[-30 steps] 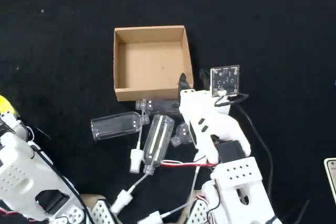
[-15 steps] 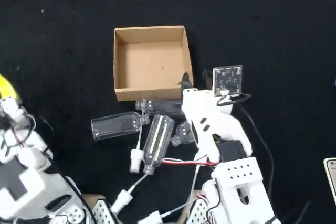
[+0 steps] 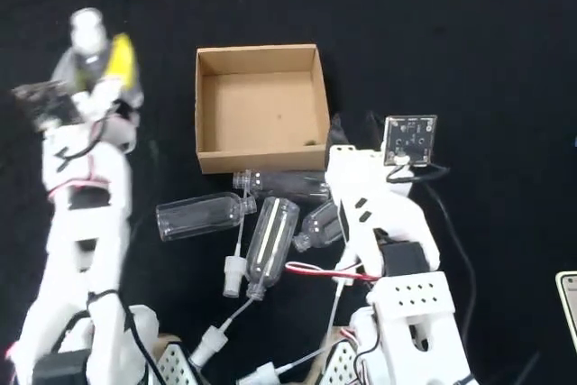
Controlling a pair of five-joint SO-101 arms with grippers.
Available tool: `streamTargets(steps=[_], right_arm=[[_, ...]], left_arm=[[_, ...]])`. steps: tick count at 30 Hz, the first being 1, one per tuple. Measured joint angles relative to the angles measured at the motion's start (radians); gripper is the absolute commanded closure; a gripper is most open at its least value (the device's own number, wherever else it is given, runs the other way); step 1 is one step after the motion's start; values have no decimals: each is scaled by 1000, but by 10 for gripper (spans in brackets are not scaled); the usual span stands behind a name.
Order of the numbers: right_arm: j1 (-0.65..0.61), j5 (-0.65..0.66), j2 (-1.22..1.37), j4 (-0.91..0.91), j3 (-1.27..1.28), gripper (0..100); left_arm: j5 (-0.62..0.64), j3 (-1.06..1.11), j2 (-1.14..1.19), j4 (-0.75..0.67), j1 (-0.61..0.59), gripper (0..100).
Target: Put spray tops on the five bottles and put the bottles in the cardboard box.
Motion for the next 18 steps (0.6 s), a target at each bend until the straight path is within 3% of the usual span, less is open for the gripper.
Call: streamTargets(steps=[6,13,18], right_arm=[[8,0,25,-48,0,833],[14,0,299,-132,-38,832],[14,0,512,-135,-152,832]], left_arm=[[3,-206,232,3,152,964],[5,-483,588,2,241,964],[5,-554,778,-143,245,964]])
